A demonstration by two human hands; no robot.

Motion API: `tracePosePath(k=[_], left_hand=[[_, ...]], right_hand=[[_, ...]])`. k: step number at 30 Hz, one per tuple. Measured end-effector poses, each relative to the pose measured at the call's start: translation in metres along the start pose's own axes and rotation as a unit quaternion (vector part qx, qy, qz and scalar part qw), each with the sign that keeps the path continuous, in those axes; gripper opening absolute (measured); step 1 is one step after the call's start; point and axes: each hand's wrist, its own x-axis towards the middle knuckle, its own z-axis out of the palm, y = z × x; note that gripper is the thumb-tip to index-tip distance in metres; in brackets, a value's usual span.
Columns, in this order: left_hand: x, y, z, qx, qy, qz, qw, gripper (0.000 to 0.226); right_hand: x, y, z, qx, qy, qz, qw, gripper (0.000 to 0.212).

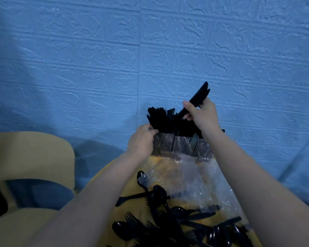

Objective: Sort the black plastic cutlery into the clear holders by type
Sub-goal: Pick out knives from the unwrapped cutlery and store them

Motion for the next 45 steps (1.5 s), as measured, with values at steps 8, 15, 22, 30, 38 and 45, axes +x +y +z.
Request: tracePosePath(k=[8,15,22,30,38,45], left_hand=[[0.012,-0.002,0.005,-0.092,0.047,-0.013,0.995,0.023],[0.018,-0.006,0.006,-0.109,0.074,-0.011,0.991,0.015],[0.018,-0.006,0.003,-0.102,0.056,-0.013,0.993,0.014],[0.011,-0.005,0.001,-0.114,0.071,-0.025,0.991,0.013],[0.007,0.002,0.002,-0.083,0.063,-0.032,0.994,0.016],[0.009,0.0,0.004,-0.089,0.059,-0.025,0.994,0.016]], right_hand=[[0.008,0.013,0.042,-0.126,-0.011,-0.038,0.991,0.022],[0.005,0.021,0.058,-0.29,-0.084,-0.076,0.95,0.052],[-0.002,0.036,0.058,-0.445,-0.05,-0.275,0.851,0.068],[-0.006,0.031,0.058,-0.493,-0.107,-0.226,0.833,0.055],[0.008,0.015,0.07,-0.451,-0.182,-0.276,0.829,0.056],[0.005,0.024,0.059,-0.535,-0.188,-0.275,0.776,0.047]])
